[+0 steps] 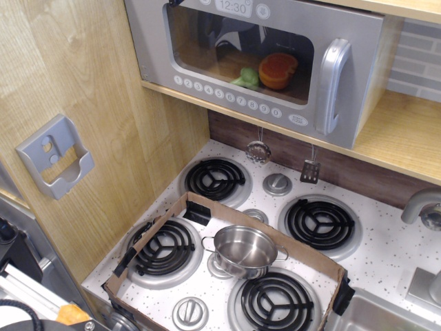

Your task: Open microwave

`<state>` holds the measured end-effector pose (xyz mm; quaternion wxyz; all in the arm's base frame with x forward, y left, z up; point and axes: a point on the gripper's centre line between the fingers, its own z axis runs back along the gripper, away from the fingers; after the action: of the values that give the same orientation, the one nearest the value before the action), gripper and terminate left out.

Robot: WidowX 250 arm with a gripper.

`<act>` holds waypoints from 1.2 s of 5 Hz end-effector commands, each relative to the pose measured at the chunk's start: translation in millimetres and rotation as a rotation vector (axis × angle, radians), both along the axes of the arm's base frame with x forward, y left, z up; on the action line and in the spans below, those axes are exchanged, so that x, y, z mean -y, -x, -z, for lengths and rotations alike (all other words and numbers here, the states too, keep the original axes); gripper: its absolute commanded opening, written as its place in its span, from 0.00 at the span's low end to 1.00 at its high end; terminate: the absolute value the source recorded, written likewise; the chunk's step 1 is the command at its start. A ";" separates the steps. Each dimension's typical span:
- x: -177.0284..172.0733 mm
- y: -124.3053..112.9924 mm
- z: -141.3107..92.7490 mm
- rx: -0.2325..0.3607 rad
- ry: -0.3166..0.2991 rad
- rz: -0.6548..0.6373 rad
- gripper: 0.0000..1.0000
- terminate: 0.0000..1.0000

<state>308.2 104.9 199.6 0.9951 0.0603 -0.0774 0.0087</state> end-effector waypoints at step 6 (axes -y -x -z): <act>120.4 -31.0 21.1 0.114 0.048 -0.033 1.00 0.00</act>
<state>336.9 -20.3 163.7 0.9923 0.0355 -0.1152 0.0278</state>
